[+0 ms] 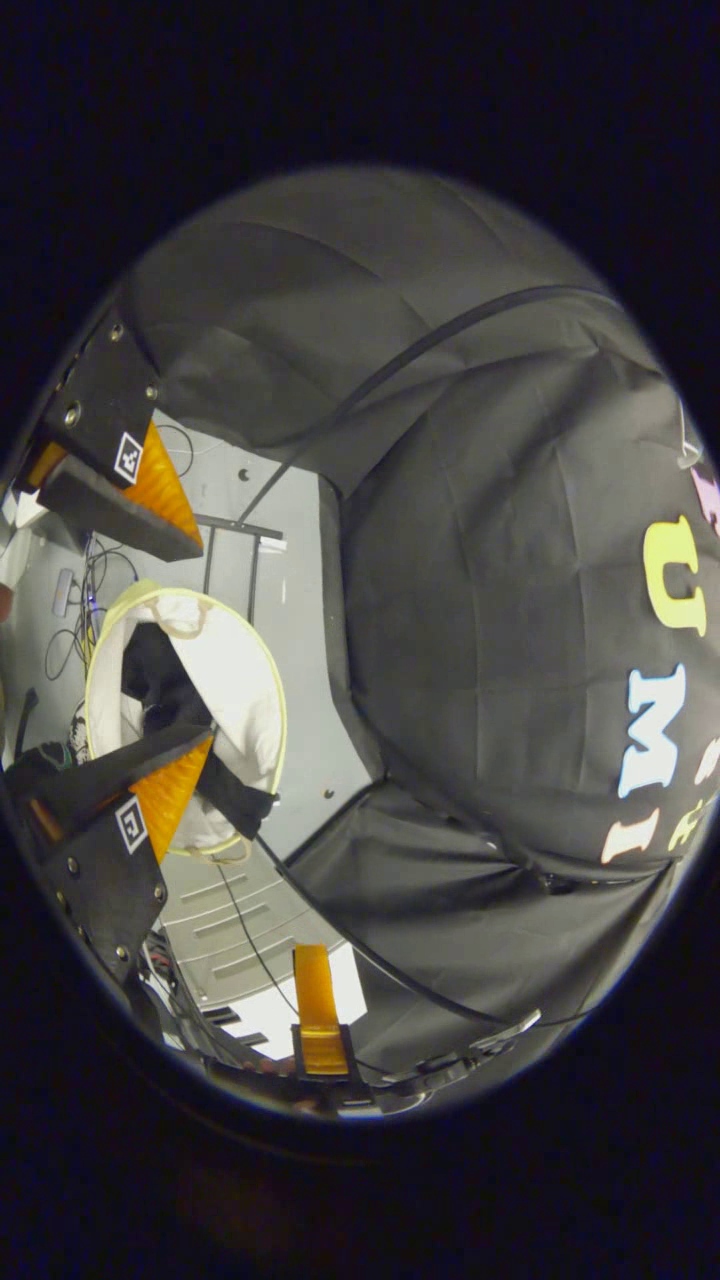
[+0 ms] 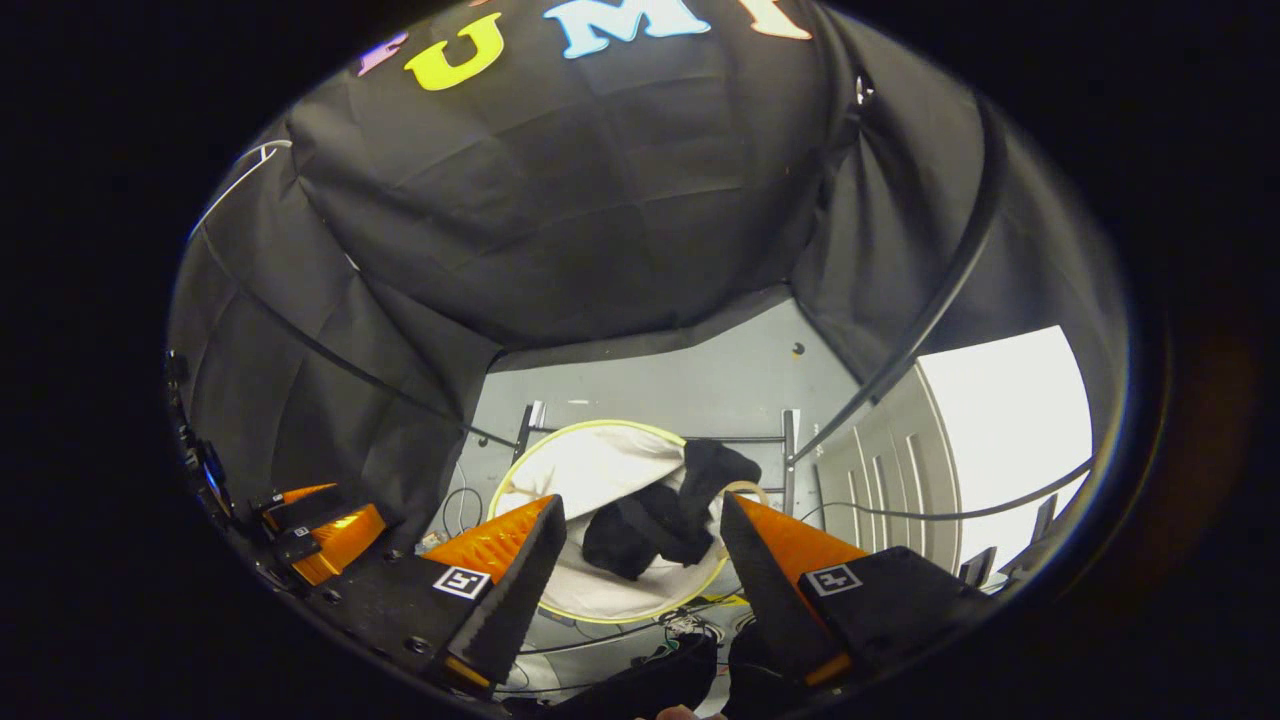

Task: Grasp the clothes on the hanger with both hands and then place them into the laundry hamper below.

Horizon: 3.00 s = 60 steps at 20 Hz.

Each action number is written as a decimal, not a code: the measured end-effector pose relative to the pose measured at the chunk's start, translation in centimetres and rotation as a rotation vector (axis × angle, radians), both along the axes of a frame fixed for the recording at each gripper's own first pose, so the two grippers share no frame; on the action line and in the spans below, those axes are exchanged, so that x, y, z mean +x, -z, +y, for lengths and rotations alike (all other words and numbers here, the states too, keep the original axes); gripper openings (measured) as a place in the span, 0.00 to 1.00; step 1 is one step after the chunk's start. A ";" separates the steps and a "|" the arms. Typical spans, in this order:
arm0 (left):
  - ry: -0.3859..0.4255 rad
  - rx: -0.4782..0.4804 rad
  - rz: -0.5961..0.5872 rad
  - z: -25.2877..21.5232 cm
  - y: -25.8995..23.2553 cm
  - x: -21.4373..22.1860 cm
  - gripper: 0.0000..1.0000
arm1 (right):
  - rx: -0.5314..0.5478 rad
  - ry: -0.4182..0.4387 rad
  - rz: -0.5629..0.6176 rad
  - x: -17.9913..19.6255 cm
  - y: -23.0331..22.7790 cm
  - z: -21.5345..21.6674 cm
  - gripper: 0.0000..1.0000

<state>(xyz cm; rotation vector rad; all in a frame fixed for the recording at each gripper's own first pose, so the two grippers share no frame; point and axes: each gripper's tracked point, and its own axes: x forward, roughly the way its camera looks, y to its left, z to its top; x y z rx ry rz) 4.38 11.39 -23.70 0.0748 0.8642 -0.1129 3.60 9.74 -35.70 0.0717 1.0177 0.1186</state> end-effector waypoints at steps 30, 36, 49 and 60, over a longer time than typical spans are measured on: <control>-0.099 -0.188 -0.890 -17.9 -47.4 2.8 0.95 | -0.154 0.179 -0.922 3.1 -35.2 -20.0 0.98; -0.228 -0.177 -0.918 -19.8 -47.8 1.4 0.95 | -0.099 0.069 -1.024 2.8 -38.3 -19.2 0.92; -0.217 -0.160 -0.845 -26.3 -43.6 -0.1 0.95 | 0.009 -0.017 -0.992 1.9 -38.0 -18.3 0.97; -0.076 -0.141 -0.824 -18.9 -41.5 2.7 0.95 | -0.050 0.000 -0.953 1.2 -36.2 -11.1 0.97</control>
